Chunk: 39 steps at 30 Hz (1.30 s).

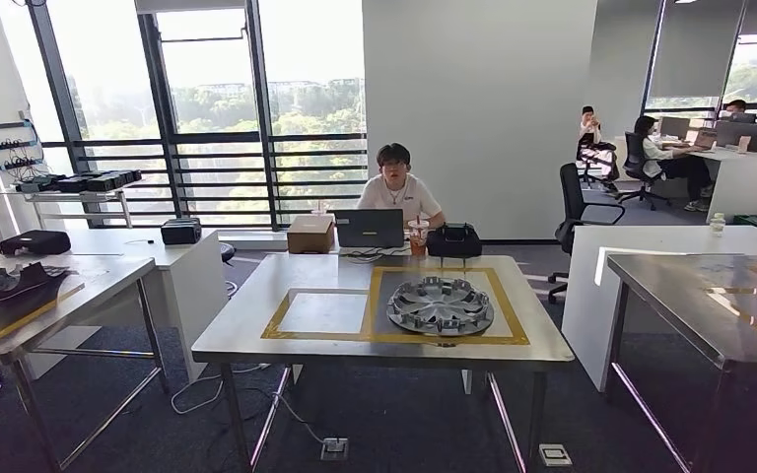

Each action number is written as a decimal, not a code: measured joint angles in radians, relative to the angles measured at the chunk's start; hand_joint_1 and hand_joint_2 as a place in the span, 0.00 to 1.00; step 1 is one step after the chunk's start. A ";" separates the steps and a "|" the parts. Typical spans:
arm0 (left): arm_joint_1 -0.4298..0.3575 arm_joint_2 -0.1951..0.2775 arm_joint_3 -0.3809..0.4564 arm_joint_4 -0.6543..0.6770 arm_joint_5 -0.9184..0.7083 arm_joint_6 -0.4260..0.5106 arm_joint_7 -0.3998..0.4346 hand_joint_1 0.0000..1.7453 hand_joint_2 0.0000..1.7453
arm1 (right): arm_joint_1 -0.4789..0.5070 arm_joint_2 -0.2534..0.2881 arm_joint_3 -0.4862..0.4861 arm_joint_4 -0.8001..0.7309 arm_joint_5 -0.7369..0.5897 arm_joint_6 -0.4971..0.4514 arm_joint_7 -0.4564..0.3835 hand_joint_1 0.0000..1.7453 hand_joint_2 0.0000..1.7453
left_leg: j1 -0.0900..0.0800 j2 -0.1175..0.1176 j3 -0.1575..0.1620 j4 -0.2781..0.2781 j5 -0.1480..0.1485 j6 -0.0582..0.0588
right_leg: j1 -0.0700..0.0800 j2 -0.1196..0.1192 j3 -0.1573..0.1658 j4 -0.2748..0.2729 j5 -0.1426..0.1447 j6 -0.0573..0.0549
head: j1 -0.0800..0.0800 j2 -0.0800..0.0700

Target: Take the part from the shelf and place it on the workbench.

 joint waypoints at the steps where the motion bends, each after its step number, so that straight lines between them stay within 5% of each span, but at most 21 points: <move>1: 0.000 0.000 0.001 0.000 0.001 0.000 0.000 1.00 1.00 | 0.001 0.000 0.001 0.000 -0.001 0.000 0.000 0.00 0.00 | 0.003 0.006 -0.010 0.025 -0.014 -0.006 | -0.003 0.000 0.004 -0.001 -0.002 -0.006 | -0.002 0.000; 5: 0.002 0.004 0.002 -0.001 0.003 0.000 -0.001 1.00 1.00 | 0.003 -0.001 0.005 0.000 -0.003 0.000 0.000 0.00 0.00 | 0.018 0.030 -0.152 0.271 -0.105 -0.027 | -0.003 -0.001 0.016 -0.001 -0.015 -0.019 | -0.005 0.000; 7: 0.003 0.006 0.002 -0.001 0.003 0.000 -0.001 1.00 1.00 | 0.004 -0.001 0.006 0.000 -0.004 0.000 0.000 0.00 0.00 | 0.023 0.033 -0.181 0.282 -0.072 -0.028 | -0.002 -0.001 0.025 -0.001 -0.024 -0.017 | -0.006 0.000; 9: 0.002 0.006 0.002 -0.001 0.004 0.001 -0.001 1.00 1.00 | 0.006 0.000 0.006 0.000 -0.005 0.000 0.000 0.00 0.00 | 0.022 0.036 -0.134 0.150 0.020 -0.019 | -0.002 -0.001 0.041 -0.002 -0.034 -0.013 | -0.007 0.000; 11: 0.001 0.006 0.003 -0.001 0.004 0.002 0.000 1.00 1.00 | 0.006 0.002 0.007 0.000 -0.005 0.000 0.000 0.00 0.00 | 0.015 0.041 -0.085 0.033 0.071 -0.006 | 0.002 -0.001 0.050 -0.004 -0.043 -0.005 | -0.007 -0.001; 16: -0.002 0.006 0.007 -0.005 0.008 0.006 0.001 1.00 1.00 | 0.007 0.003 0.012 0.000 -0.005 0.005 -0.007 0.00 0.00 | 0.009 0.034 -0.050 -0.018 0.073 0.013 | 0.002 -0.007 0.053 0.003 -0.061 0.016 | -0.005 0.000; 18: -0.002 0.005 0.006 -0.007 0.011 0.007 0.004 1.00 1.00 | 0.007 0.001 0.014 0.000 -0.007 0.006 -0.009 0.00 0.00 | 0.010 0.032 -0.032 -0.033 0.073 0.023 | 0.003 -0.005 0.003 0.100 -0.098 0.010 | -0.001 0.000; 21: 0.000 0.005 0.003 -0.007 0.012 0.007 0.008 1.00 1.00 | 0.009 -0.003 0.018 0.000 -0.012 0.005 -0.009 0.00 0.00 | 0.001 0.026 -0.024 -0.033 0.063 0.032 | 0.004 -0.003 -0.113 0.271 -0.139 0.009 | 0.002 0.000; 22: 0.000 0.005 0.002 -0.007 0.012 0.008 0.008 1.00 1.00 | 0.010 -0.004 0.020 0.000 -0.014 0.004 -0.010 0.00 0.00 | -0.001 0.022 -0.020 -0.032 0.059 0.032 | 0.005 -0.003 -0.124 0.267 -0.123 0.015 | 0.003 0.000; 24: 0.000 0.005 0.000 -0.007 0.012 0.008 0.008 1.00 1.00 | 0.013 -0.006 0.022 0.000 -0.017 0.003 -0.010 0.00 0.00 | -0.003 0.016 -0.006 -0.028 0.046 0.029 | 0.005 -0.003 -0.082 0.145 -0.050 0.029 | 0.004 0.000; 27: 0.000 0.006 -0.002 -0.008 0.012 0.008 0.008 1.00 1.00 | 0.012 -0.009 0.022 0.000 -0.020 0.001 -0.010 0.00 0.00 | -0.009 0.013 0.006 -0.018 0.023 0.017 | 0.011 -0.002 -0.012 -0.008 0.019 0.018 | 0.005 0.000; 32: -0.001 0.007 -0.002 -0.009 0.015 0.009 0.008 1.00 1.00 | 0.010 -0.008 0.024 0.000 -0.021 0.000 -0.011 0.00 0.00 | -0.002 0.018 -0.011 0.034 -0.016 -0.011 | 0.004 -0.002 0.009 -0.020 0.012 -0.015 | 0.001 0.000; 36: 0.002 0.010 -0.002 -0.009 0.014 0.010 0.007 1.00 1.00 | 0.011 -0.007 0.031 0.000 -0.025 -0.001 -0.013 0.00 0.00 | 0.019 0.029 -0.159 0.277 -0.092 -0.036 | 0.002 -0.002 0.023 -0.020 -0.003 -0.024 | -0.003 0.000; 37: 0.003 0.011 -0.002 -0.009 0.013 0.010 0.007 1.00 1.00 | 0.012 -0.006 0.032 0.000 -0.026 -0.001 -0.013 0.00 0.00 | 0.022 0.031 -0.175 0.285 -0.076 -0.038 | 0.002 -0.002 0.028 -0.020 -0.007 -0.023 | -0.004 0.000; 39: 0.003 0.013 -0.002 -0.009 0.012 0.010 0.007 1.00 1.00 | 0.013 -0.004 0.035 0.000 -0.029 -0.001 -0.013 0.00 0.00 | 0.027 0.034 -0.142 0.180 0.008 -0.036 | 0.001 -0.001 0.043 -0.020 -0.017 -0.018 | -0.005 0.000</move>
